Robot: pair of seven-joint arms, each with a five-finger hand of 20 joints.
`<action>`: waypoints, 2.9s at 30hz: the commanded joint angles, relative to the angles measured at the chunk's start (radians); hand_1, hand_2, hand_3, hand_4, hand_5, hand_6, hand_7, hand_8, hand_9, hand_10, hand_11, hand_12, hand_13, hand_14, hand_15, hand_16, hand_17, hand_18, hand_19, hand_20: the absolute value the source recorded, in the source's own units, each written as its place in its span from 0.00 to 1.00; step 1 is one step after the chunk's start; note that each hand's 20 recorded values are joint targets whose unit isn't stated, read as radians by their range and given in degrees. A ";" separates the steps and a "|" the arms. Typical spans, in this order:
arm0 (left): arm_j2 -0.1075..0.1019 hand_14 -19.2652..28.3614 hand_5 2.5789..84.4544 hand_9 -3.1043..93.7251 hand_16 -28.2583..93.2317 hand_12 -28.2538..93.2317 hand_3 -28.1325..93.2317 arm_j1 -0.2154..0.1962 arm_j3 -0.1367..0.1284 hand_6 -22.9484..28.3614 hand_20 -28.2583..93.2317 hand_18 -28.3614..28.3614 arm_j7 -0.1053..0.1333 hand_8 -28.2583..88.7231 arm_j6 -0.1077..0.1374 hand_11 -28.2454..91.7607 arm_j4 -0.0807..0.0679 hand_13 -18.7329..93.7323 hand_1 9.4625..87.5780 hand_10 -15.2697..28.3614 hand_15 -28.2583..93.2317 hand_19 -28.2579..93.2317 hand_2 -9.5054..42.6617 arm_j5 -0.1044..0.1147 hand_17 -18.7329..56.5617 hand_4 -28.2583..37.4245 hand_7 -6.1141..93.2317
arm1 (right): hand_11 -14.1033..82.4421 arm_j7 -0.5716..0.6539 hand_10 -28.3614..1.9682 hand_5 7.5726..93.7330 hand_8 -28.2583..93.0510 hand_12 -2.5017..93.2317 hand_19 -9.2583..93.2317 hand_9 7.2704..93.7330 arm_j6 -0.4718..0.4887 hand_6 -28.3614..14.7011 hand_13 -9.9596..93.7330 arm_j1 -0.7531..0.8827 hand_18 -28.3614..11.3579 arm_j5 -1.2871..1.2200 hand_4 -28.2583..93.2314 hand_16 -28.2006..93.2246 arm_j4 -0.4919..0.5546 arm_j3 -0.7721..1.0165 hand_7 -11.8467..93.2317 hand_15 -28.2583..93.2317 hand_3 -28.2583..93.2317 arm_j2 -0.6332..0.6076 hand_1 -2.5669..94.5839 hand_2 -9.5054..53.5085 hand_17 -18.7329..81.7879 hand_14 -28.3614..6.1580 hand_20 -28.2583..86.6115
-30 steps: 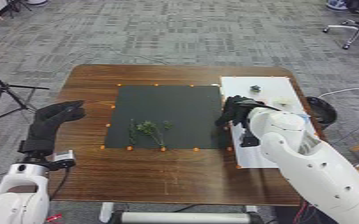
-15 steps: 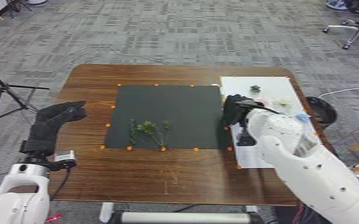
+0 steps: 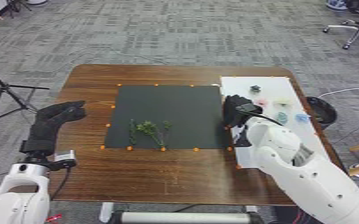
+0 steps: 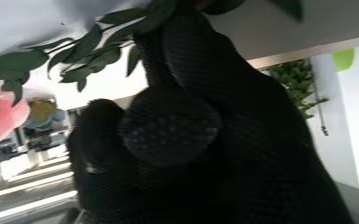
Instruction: Arrange flowers
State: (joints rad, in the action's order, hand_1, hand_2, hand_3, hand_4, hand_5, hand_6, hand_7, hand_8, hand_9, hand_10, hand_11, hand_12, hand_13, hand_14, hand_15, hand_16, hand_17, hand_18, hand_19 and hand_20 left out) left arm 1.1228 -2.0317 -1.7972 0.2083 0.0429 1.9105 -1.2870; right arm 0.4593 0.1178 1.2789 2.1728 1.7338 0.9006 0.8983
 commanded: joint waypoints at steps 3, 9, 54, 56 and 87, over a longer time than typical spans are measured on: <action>0.003 0.81 0.63 0.58 0.24 0.36 0.77 -0.005 -0.003 0.49 0.42 0.75 0.004 0.18 0.005 0.45 0.010 0.55 0.29 0.69 0.51 0.38 0.17 0.002 0.38 0.09 0.22 | 0.27 -0.103 0.56 0.80 0.41 0.51 0.98 0.90 -0.153 0.56 0.97 -0.073 0.50 -0.007 0.18 0.54 0.076 -0.027 0.31 0.69 0.66 -0.060 0.75 0.00 0.83 0.78 0.69; 0.000 0.81 0.63 0.58 0.24 0.36 0.77 -0.003 -0.006 0.49 0.42 0.75 0.009 0.18 0.018 0.45 0.009 0.55 0.29 0.69 0.51 0.38 0.17 0.005 0.38 0.09 0.22 | 0.27 -0.219 0.56 0.80 0.41 0.51 0.98 0.90 -0.168 0.56 0.97 -0.142 0.50 -0.060 0.18 0.54 0.123 -0.109 0.32 0.69 0.66 -0.109 0.74 0.00 0.83 0.78 0.69; 0.004 0.81 0.63 0.58 0.24 0.36 0.77 0.008 0.001 0.49 0.42 0.75 0.002 0.18 -0.003 0.45 0.000 0.55 0.29 0.69 0.51 0.38 0.17 0.003 0.38 0.09 0.22 | 0.24 -0.545 0.63 0.72 0.36 0.49 1.00 0.86 -0.094 0.62 0.94 -0.182 0.47 0.039 0.15 0.54 0.021 -0.283 0.40 0.71 0.70 -0.130 0.69 0.00 0.80 0.77 0.69; 0.004 0.81 0.63 0.58 0.24 0.36 0.77 0.011 0.002 0.49 0.42 0.75 0.003 0.18 -0.003 0.45 0.000 0.55 0.29 0.68 0.51 0.38 0.17 0.004 0.38 0.10 0.22 | 0.24 -0.531 0.64 0.71 0.36 0.49 0.99 0.85 -0.069 0.62 0.93 -0.191 0.47 0.038 0.15 0.54 0.022 -0.282 0.39 0.71 0.70 -0.122 0.68 0.00 0.80 0.76 0.69; 0.007 0.81 0.63 0.58 0.24 0.36 0.77 -0.001 -0.008 0.49 0.42 0.75 0.006 0.18 0.002 0.45 0.007 0.55 0.29 0.68 0.51 0.38 0.16 0.001 0.37 0.10 0.22 | 0.34 -0.283 0.44 0.65 0.18 0.28 0.93 0.70 -0.199 0.62 0.85 -0.129 0.30 -0.088 0.15 0.50 0.097 -0.030 0.34 0.66 0.77 -0.172 0.37 0.11 0.68 0.59 0.66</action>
State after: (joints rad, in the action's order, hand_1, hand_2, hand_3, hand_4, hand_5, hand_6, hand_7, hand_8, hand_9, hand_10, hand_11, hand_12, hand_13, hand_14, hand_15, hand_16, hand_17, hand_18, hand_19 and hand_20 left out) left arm 1.1251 -2.0224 -1.7956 0.2162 0.0439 1.9104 -1.2861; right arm 0.0275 0.1036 1.1723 2.0552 1.8655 0.8127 0.7610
